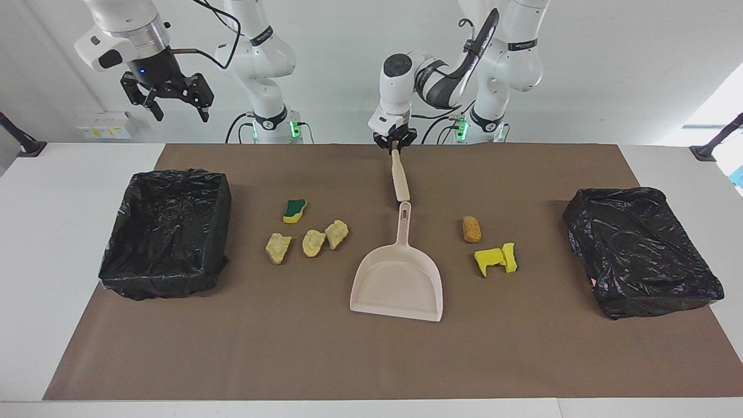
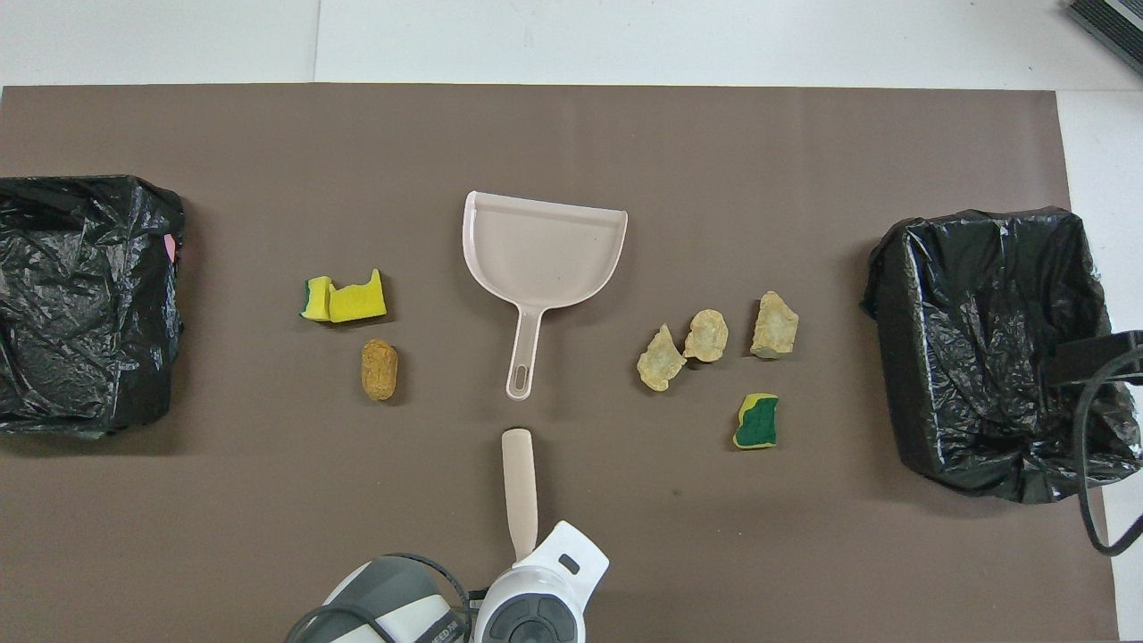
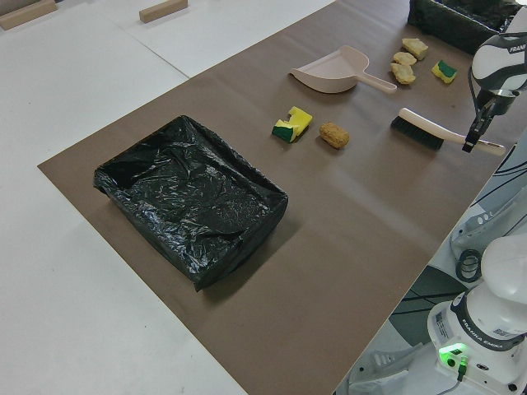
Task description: Sweep and dump trash in bin
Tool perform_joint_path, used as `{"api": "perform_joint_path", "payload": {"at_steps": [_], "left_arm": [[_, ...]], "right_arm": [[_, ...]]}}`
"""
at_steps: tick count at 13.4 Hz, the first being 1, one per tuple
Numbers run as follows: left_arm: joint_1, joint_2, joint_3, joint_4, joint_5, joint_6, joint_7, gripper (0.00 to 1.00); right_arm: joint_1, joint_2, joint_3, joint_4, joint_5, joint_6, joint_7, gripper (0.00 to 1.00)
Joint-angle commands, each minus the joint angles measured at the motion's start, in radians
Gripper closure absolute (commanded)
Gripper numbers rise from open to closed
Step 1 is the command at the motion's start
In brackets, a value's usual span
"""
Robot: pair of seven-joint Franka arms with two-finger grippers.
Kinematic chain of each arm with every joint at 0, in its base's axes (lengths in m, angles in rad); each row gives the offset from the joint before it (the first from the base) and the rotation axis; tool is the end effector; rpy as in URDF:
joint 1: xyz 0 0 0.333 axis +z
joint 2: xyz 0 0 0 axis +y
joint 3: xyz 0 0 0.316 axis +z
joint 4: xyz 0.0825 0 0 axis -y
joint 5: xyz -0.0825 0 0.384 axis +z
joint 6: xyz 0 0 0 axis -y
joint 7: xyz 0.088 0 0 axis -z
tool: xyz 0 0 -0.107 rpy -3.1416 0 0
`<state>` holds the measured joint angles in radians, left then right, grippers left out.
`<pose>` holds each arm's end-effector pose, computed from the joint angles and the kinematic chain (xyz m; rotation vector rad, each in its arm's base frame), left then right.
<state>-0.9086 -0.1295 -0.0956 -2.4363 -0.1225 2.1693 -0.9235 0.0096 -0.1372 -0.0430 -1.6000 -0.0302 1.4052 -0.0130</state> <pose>0.2397 -0.3852 0.3422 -3.0684 0.0046 0.2266 0.4927 -0.0219 0.6688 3.1173 -0.0373 -0.0909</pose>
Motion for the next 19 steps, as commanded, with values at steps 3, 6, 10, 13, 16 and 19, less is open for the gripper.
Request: {"api": "perform_joint_path", "payload": {"at_steps": [3, 6, 10, 13, 16, 19], "left_arm": [[0.137, -0.070, 0.014, 0.095, -0.012, -0.239, 0.197, 1.00], [0.307, -0.169, 0.016, 0.167, -0.012, -0.412, 0.377, 1.00], [0.560, -0.130, 0.016, 0.316, 0.039, -0.555, 0.662, 1.00], [0.699, -0.056, 0.016, 0.394, 0.130, -0.554, 0.888, 1.00], [0.848, 0.049, 0.016, 0.531, 0.139, -0.531, 1.014, 1.00], [0.933, 0.126, 0.016, 0.582, 0.193, -0.442, 1.156, 1.00]], "right_arm": [[0.009, -0.013, 0.005, -0.046, 0.016, 0.043, 0.024, 0.00], [0.078, 0.011, 0.009, -0.103, 0.018, 0.170, 0.122, 0.00], [0.192, 0.088, 0.009, -0.126, 0.059, 0.326, 0.293, 0.00], [0.315, 0.171, 0.009, -0.126, 0.050, 0.453, 0.477, 0.00], [0.432, 0.263, 0.009, -0.121, 0.021, 0.582, 0.657, 0.00], [0.527, 0.359, 0.009, -0.109, -0.008, 0.713, 0.781, 0.00]]}}
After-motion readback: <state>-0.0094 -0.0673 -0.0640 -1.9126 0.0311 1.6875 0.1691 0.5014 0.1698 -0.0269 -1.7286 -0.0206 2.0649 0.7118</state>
